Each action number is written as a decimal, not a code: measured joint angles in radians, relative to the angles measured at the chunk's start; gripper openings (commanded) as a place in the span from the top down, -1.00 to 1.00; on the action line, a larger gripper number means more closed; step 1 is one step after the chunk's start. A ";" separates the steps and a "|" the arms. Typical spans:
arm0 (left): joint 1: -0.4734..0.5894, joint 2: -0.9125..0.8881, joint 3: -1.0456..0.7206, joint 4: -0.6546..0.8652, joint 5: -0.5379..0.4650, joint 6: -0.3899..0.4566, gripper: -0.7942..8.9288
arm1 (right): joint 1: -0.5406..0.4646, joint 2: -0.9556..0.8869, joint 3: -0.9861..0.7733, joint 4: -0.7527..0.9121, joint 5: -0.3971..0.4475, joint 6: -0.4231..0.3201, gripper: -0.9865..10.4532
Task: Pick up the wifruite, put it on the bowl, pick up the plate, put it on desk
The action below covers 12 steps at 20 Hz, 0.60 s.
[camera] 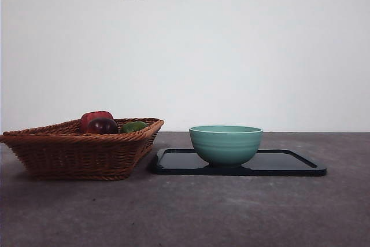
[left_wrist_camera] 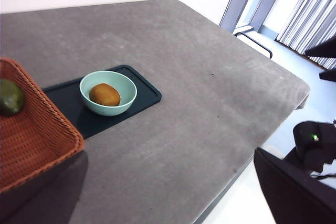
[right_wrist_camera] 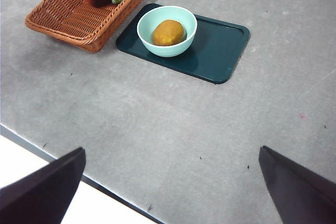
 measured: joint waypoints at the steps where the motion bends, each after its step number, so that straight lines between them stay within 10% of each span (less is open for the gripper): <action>1: 0.000 0.029 0.000 0.013 0.000 -0.018 -0.18 | 0.000 0.000 0.000 0.000 0.000 0.000 -0.20; 12: 0.011 0.550 0.009 0.355 0.000 -0.175 -0.17 | 0.000 0.000 0.000 0.000 0.000 0.000 -0.20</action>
